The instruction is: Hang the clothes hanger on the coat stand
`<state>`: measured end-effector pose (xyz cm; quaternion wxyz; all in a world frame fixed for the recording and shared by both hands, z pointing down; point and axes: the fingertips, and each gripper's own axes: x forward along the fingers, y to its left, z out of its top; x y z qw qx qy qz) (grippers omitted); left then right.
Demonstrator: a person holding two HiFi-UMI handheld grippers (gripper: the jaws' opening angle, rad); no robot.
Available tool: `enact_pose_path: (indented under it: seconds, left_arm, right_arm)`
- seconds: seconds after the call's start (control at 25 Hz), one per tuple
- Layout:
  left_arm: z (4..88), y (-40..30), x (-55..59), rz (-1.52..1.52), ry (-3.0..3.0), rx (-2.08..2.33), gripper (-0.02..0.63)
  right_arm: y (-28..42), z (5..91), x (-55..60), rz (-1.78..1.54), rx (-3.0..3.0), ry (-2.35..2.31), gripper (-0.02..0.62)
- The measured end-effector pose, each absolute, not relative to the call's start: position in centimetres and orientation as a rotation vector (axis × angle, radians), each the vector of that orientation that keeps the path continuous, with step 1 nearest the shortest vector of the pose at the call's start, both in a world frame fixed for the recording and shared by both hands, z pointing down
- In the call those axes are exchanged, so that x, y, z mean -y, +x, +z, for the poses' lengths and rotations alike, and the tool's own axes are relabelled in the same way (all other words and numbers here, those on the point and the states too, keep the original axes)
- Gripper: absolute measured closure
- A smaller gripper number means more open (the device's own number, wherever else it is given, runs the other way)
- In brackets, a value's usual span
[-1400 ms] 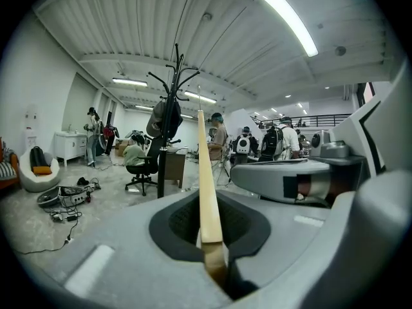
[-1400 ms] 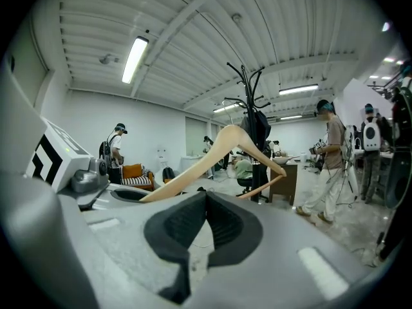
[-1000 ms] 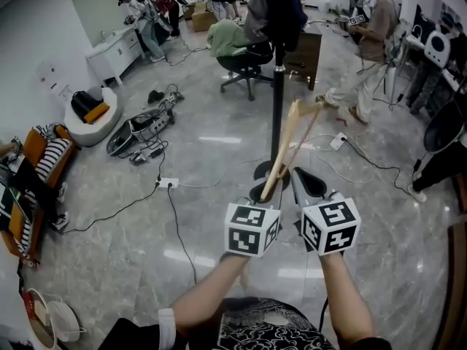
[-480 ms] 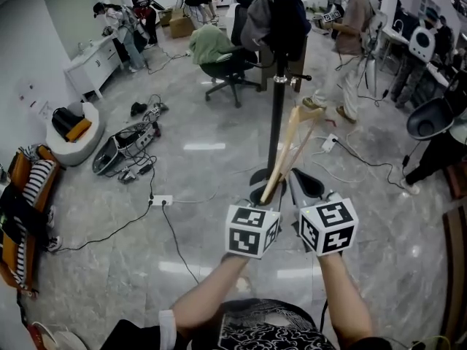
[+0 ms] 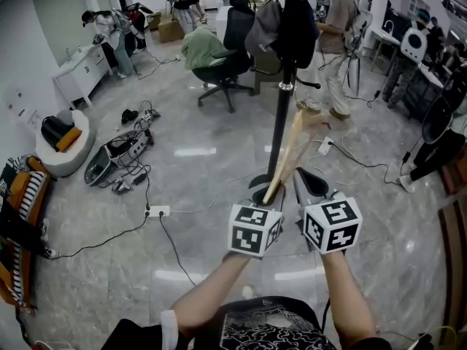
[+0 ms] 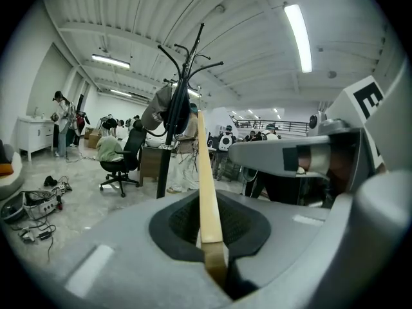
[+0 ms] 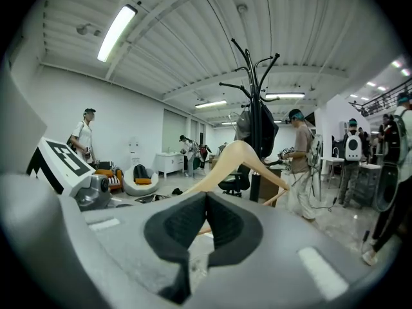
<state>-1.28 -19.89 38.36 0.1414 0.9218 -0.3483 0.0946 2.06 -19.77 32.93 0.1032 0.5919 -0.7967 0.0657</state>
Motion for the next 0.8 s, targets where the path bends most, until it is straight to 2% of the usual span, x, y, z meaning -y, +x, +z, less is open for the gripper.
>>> enact_pose_path:
  seconds: [0.8]
  left_arm:
    - [40.4, 1.7, 26.8, 0.285, 2.681, 0.964, 0.583]
  right_arm:
    - [4.4, 34.8, 26.1, 0.175, 2.323, 1.754, 0.595]
